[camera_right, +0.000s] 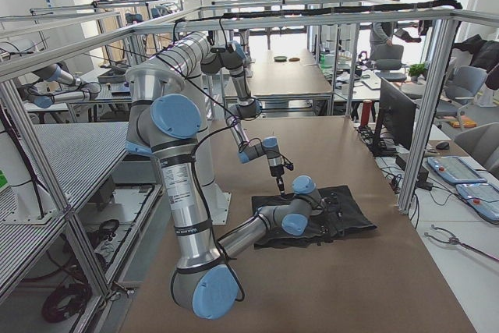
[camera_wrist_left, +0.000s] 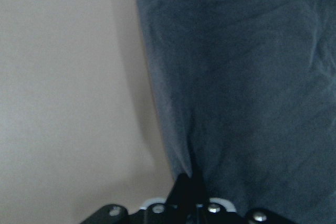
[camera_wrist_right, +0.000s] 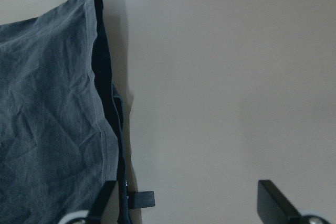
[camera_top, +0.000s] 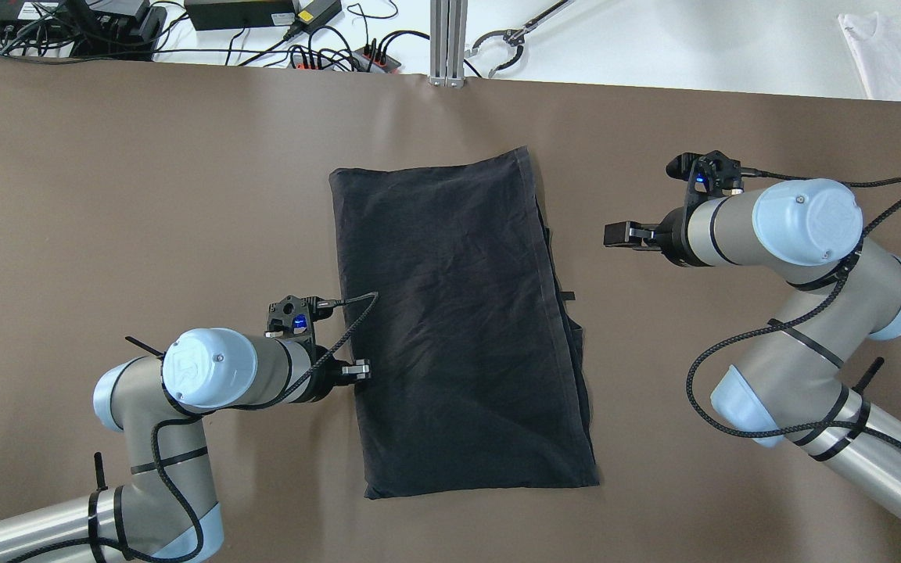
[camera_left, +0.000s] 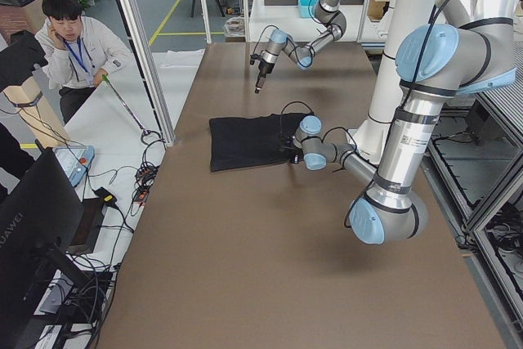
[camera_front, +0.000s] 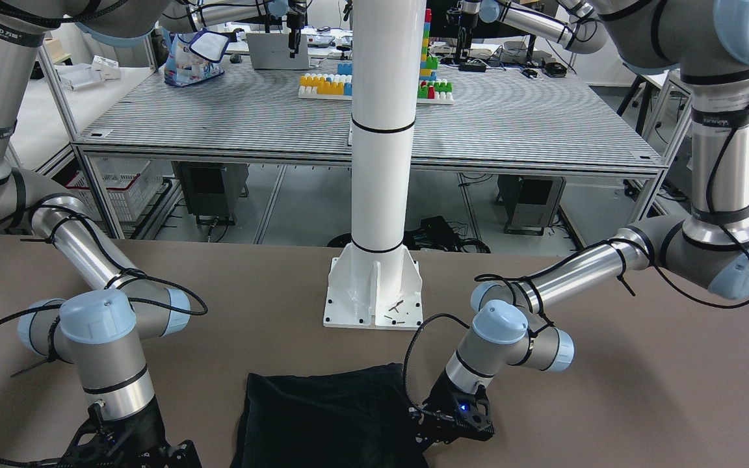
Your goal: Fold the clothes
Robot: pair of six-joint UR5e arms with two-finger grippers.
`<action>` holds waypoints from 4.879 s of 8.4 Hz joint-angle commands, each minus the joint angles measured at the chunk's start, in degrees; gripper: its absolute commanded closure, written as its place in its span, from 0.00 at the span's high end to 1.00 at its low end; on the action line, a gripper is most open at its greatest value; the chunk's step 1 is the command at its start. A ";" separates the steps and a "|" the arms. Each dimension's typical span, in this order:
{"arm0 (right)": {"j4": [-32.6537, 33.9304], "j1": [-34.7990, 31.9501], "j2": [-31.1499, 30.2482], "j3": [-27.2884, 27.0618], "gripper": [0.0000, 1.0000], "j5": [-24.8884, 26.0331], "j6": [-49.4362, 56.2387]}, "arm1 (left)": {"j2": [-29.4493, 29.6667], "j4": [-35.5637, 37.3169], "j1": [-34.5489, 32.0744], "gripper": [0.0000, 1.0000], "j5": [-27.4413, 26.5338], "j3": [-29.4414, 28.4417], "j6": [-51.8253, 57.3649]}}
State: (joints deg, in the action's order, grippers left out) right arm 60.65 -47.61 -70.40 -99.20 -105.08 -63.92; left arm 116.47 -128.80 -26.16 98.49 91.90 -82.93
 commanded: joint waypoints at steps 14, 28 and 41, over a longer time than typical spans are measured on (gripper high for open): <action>-7.20 13.21 -0.44 -0.29 0.93 8.26 -26.56 | -15.20 -0.31 1.26 1.00 -3.79 17.68 -6.96; -7.47 17.64 -1.41 -2.93 0.93 14.12 -34.43 | -14.43 0.13 17.99 0.58 -22.82 15.15 -27.02; -7.47 18.08 -1.76 -2.93 0.93 14.20 -33.90 | -12.06 0.13 15.88 0.91 -22.99 15.06 -23.07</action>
State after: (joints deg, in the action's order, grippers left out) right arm 53.17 -29.53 -72.16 -102.13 -90.88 -97.95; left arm 103.90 -128.78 -10.30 75.44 107.21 -106.07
